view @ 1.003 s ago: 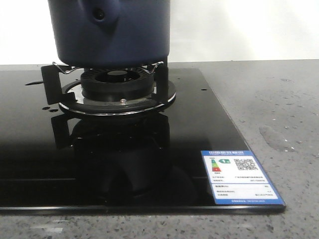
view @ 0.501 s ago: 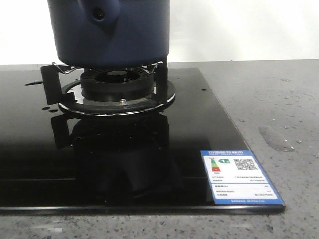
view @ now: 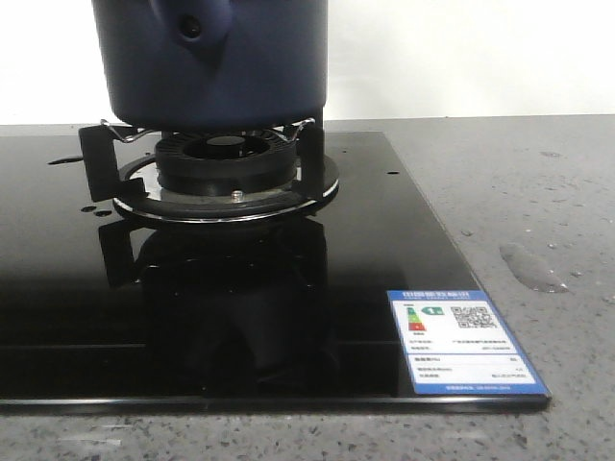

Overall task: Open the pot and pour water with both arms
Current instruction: 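Tilt the blue bowl over the open pot with the right gripper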

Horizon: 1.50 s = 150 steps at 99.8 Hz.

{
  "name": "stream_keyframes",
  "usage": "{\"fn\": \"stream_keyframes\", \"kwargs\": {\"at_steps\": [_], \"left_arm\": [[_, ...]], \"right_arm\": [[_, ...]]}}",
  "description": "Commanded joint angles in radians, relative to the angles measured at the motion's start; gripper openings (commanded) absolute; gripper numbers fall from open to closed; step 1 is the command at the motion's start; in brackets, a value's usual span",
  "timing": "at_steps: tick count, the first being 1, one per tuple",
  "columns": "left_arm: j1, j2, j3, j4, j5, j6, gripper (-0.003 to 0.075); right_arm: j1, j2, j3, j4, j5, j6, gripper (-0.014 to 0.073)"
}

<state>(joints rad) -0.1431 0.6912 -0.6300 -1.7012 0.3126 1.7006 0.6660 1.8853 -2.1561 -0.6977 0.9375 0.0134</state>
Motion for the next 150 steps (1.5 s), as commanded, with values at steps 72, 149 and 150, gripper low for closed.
{"fn": "stream_keyframes", "kwargs": {"at_steps": [72, 149, 150], "left_arm": [[-0.090, -0.006, -0.034, -0.042, -0.063, -0.007, 0.0251], [-0.090, -0.006, -0.034, -0.042, -0.041, -0.007, 0.0251], [-0.090, -0.006, -0.034, -0.042, -0.037, -0.007, 0.0251]], "right_arm": [[0.210, -0.051, -0.033, -0.777, -0.098, 0.016, -0.0041], [0.055, -0.055, -0.117, -0.076, 0.272, 0.173, -0.0042], [0.051, -0.055, -0.129, -0.065, 0.277, 0.173, -0.0042]]}}
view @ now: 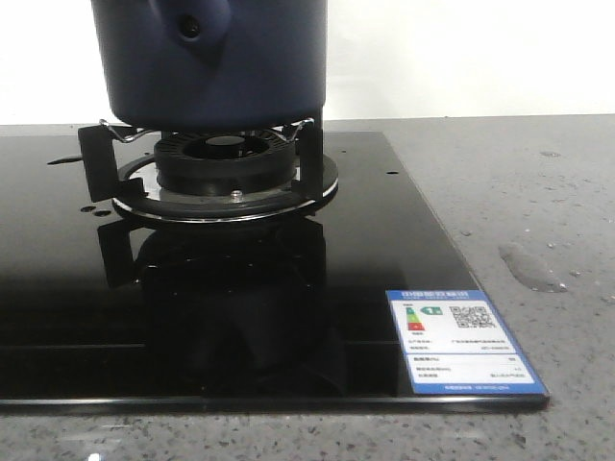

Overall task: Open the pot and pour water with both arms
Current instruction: 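Tilt the blue bowl over the open pot with the right gripper, then lower the blue bowl back onto the counter and open the right gripper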

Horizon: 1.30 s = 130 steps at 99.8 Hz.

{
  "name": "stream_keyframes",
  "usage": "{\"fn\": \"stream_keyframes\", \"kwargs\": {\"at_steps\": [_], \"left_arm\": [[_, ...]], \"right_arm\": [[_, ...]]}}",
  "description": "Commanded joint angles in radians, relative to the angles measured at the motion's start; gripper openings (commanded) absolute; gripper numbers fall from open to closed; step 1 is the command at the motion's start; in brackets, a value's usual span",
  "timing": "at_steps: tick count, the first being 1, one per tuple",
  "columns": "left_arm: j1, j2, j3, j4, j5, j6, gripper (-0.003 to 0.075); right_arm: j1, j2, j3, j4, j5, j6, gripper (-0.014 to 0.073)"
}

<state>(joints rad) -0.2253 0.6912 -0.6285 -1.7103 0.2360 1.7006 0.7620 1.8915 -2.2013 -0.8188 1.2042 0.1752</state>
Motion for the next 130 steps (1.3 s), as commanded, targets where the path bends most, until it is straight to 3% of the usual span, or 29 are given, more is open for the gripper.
{"fn": "stream_keyframes", "kwargs": {"at_steps": [1, 13, 26, 40, 72, 95, 110, 130], "left_arm": [[-0.008, -0.006, -0.035, -0.033, 0.042, -0.007, 0.0251], [-0.008, 0.002, -0.039, -0.033, 0.099, -0.007, 0.0251], [-0.008, 0.030, -0.065, -0.039, 0.152, -0.007, 0.0251], [-0.008, 0.076, -0.106, -0.056, 0.174, -0.007, 0.0251], [-0.052, 0.215, -0.215, -0.054, 0.224, 0.004, 0.0251], [-0.095, 0.326, -0.277, -0.051, 0.232, 0.056, 0.0251], [-0.095, 0.392, -0.314, -0.054, 0.252, 0.056, 0.0251], [-0.095, 0.457, -0.364, -0.054, 0.274, 0.056, 0.0251]], "right_arm": [[-0.050, -0.062, -0.089, 0.079, 0.023, 0.011, -0.0042], [-0.159, -0.068, -0.173, 0.283, 0.114, -0.016, -0.0042], [-0.297, -0.118, -0.169, 0.555, 0.114, -0.021, -0.0042], [-0.431, -0.182, -0.093, 0.734, 0.114, -0.021, -0.0042], [-0.667, -0.458, 0.467, 0.772, 0.080, -0.069, -0.0042], [-0.864, -0.597, 0.874, 0.911, -0.037, -0.193, -0.0042], [-0.892, -0.608, 1.044, 0.916, -0.102, -0.206, -0.0042], [-0.892, -0.606, 1.119, 0.916, -0.152, -0.206, -0.0041]]}}
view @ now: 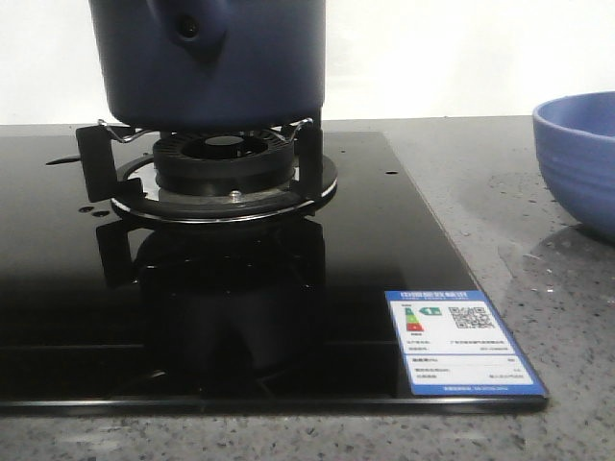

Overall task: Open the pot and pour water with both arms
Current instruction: 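Lower the blue bowl back onto the counter and open the right gripper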

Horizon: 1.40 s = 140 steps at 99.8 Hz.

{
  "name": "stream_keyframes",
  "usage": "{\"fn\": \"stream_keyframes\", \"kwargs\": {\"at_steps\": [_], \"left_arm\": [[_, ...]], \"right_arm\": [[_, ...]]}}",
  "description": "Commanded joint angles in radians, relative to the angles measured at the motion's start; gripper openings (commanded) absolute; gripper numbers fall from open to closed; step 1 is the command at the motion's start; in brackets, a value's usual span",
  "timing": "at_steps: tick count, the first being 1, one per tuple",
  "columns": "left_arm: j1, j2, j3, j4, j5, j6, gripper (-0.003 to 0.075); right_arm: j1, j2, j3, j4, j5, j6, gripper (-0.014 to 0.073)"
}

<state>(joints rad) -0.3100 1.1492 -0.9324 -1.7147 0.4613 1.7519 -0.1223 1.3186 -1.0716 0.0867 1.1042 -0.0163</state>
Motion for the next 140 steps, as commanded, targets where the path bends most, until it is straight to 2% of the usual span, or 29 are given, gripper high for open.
{"fn": "stream_keyframes", "kwargs": {"at_steps": [1, 9, 16, 18, 19, 20, 28, 38, 58, 65, 74, 81, 100, 106, 112, 119, 131, 140], "left_arm": [[-0.010, 0.004, -0.063, -0.049, 0.053, 0.005, 0.0251], [-0.010, 0.035, -0.086, -0.049, 0.087, 0.005, 0.0251], [-0.010, 0.059, -0.102, -0.049, 0.111, 0.005, 0.0251], [-0.010, 0.066, -0.106, -0.049, 0.110, 0.005, 0.0251], [-0.010, 0.078, -0.113, -0.049, 0.110, 0.005, 0.0251], [-0.010, 0.081, -0.113, -0.049, 0.110, 0.005, 0.0251], [-0.010, 0.100, -0.125, -0.049, 0.110, 0.005, 0.0251], [-0.010, 0.129, -0.146, -0.049, 0.110, 0.005, 0.0251], [-0.012, 0.208, -0.201, -0.049, 0.136, 0.005, 0.0251], [-0.012, 0.239, -0.214, -0.049, 0.141, 0.005, 0.0251], [-0.012, 0.269, -0.217, -0.049, 0.153, 0.005, 0.0251], [-0.012, 0.290, -0.217, -0.049, 0.164, 0.005, 0.0251], [-0.012, 0.308, -0.217, -0.049, 0.159, 0.029, 0.0251], [-0.012, 0.308, -0.217, -0.049, 0.159, 0.054, 0.0251], [-0.012, 0.308, -0.217, -0.049, 0.159, 0.056, 0.0262], [-0.012, 0.308, -0.217, -0.049, 0.159, 0.056, 0.0325], [-0.012, 0.308, -0.217, -0.056, 0.158, 0.056, 0.0536], [-0.012, 0.308, -0.217, -0.087, 0.153, 0.056, 0.0636]], "right_arm": [[-0.007, -0.030, -0.008, 0.010, -0.052, -0.014, -0.0041], [-0.007, -0.029, -0.001, 0.010, -0.062, -0.014, -0.0033], [-0.007, -0.029, -0.001, 0.010, -0.067, -0.014, 0.0029], [-0.007, -0.029, -0.001, 0.010, -0.067, -0.014, 0.0061], [-0.007, -0.031, -0.001, 0.010, -0.070, -0.014, 0.0142], [-0.007, -0.031, -0.003, 0.010, -0.071, -0.014, 0.0172], [-0.007, -0.049, -0.010, 0.010, -0.082, -0.014, 0.0339], [-0.007, -0.098, -0.052, 0.010, -0.100, -0.014, 0.0486], [-0.007, -0.243, -0.210, 0.026, -0.098, -0.014, 0.0505], [-0.007, -0.291, -0.254, 0.062, -0.105, -0.014, 0.0496], [-0.007, -0.341, -0.291, 0.085, -0.127, -0.014, 0.0428], [-0.007, -0.368, -0.305, 0.087, -0.140, -0.014, 0.0335], [-0.007, -0.412, -0.305, 0.089, -0.141, -0.014, -0.0002], [-0.007, -0.412, -0.305, 0.089, -0.139, -0.014, -0.0067], [-0.007, -0.412, -0.305, 0.089, -0.137, -0.014, -0.0069], [-0.005, -0.412, -0.305, 0.089, -0.135, -0.014, -0.0069], [-0.001, -0.412, -0.305, 0.095, -0.135, -0.014, -0.0069], [-0.001, -0.412, -0.305, 0.095, -0.135, -0.014, -0.0069]]}}
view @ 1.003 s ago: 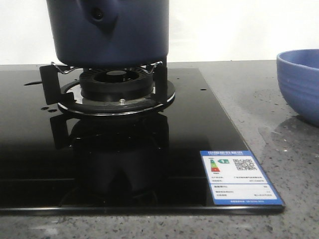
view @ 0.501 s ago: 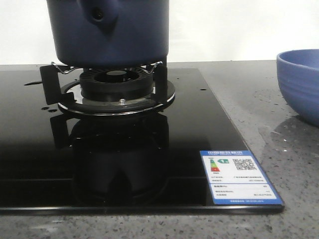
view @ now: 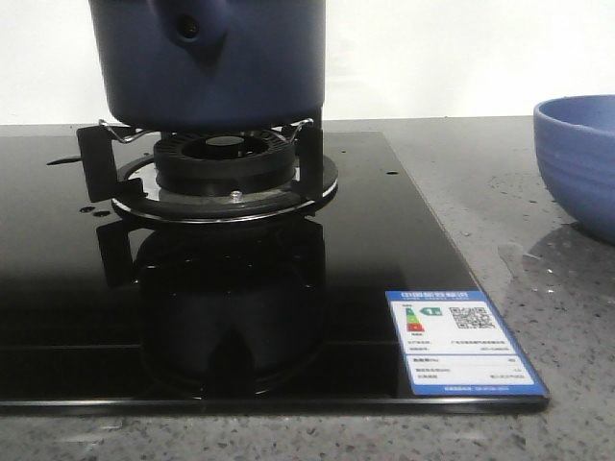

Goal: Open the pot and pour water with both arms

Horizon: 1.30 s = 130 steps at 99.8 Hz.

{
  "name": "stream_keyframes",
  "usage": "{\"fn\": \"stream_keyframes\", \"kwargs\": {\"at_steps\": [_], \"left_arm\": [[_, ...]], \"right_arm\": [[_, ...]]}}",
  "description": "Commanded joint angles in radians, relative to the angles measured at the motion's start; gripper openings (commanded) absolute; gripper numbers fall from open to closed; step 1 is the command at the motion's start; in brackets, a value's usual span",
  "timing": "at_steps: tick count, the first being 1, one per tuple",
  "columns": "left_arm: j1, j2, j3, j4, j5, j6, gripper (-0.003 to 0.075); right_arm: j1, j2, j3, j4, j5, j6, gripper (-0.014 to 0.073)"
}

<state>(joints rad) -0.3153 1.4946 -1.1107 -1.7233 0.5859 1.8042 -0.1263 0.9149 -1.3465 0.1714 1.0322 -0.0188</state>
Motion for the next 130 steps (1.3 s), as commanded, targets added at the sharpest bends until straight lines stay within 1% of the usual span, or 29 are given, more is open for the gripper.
{"fn": "stream_keyframes", "kwargs": {"at_steps": [1, 6, 23, 30, 35, 39, 42, 51, 54, 56, 61, 63, 64, 74, 87, 101, 110, 122, 130], "left_arm": [[-0.007, -0.037, -0.039, -0.081, 0.029, 0.003, 0.0645], [-0.007, -0.039, -0.047, -0.105, 0.030, 0.003, 0.0662], [-0.005, -0.088, -0.089, -0.119, 0.039, 0.001, 0.0659], [0.004, -0.150, -0.091, -0.101, 0.024, -0.006, 0.0645], [0.012, -0.192, -0.089, -0.054, 0.003, -0.046, 0.0610], [0.020, -0.252, -0.078, -0.009, -0.025, -0.100, 0.0555], [0.025, -0.289, -0.067, 0.042, -0.063, -0.173, 0.0505], [0.033, -0.425, -0.001, 0.172, -0.138, -0.346, 0.0291], [0.036, -0.470, 0.034, 0.224, -0.153, -0.379, 0.0204], [0.037, -0.505, 0.050, 0.250, -0.157, -0.397, 0.0169], [0.038, -0.587, 0.116, 0.298, -0.159, -0.412, 0.0038], [0.038, -0.611, 0.134, 0.312, -0.159, -0.412, 0.0007], [0.038, -0.647, 0.152, 0.317, -0.159, -0.412, -0.0023], [0.038, -0.804, 0.286, 0.337, -0.186, -0.419, -0.0020], [0.038, -0.994, 0.466, 0.335, -0.272, -0.430, -0.0020], [0.038, -1.155, 0.636, 0.335, -0.342, -0.472, -0.0020], [0.038, -1.228, 0.718, 0.335, -0.340, -0.472, -0.0020], [0.038, -1.292, 0.778, 0.335, -0.340, -0.472, -0.0020], [0.038, -1.303, 0.788, 0.335, -0.340, -0.472, -0.0020]], "right_arm": [[0.003, -0.009, -0.030, 0.011, -0.063, -0.012, -0.0069], [0.003, -0.009, -0.030, 0.011, -0.063, -0.012, -0.0069], [0.003, -0.009, -0.028, 0.011, -0.065, -0.019, -0.0069], [0.003, -0.017, -0.026, 0.011, -0.065, -0.052, -0.0069], [0.009, -0.032, -0.016, 0.011, -0.072, -0.059, -0.0069], [0.023, -0.045, -0.001, 0.011, -0.081, -0.075, -0.0069], [0.035, -0.061, 0.014, 0.011, -0.089, -0.094, -0.0069], [0.088, -0.115, 0.094, 0.011, -0.136, -0.143, -0.0069], [0.105, -0.144, 0.137, 0.011, -0.157, -0.156, -0.0069], [0.117, -0.164, 0.157, 0.011, -0.174, -0.167, -0.0069], [0.143, -0.215, 0.241, 0.011, -0.220, -0.189, -0.0069], [0.152, -0.239, 0.264, 0.011, -0.241, -0.192, -0.0069], [0.156, -0.247, 0.287, 0.011, -0.249, -0.192, -0.0069], [0.193, -0.368, 0.458, 0.011, -0.358, -0.202, -0.0069], [0.225, -0.542, 0.678, 0.011, -0.466, -0.222, -0.0069], [0.235, -0.721, 0.848, 0.011, -0.600, -0.222, -0.0069], [0.235, -0.816, 0.905, 0.011, -0.654, -0.222, -0.0069], [0.235, -0.898, 0.918, 0.011, -0.648, -0.222, -0.0069], [0.235, -0.922, 0.918, 0.011, -0.648, -0.222, -0.0069]]}}
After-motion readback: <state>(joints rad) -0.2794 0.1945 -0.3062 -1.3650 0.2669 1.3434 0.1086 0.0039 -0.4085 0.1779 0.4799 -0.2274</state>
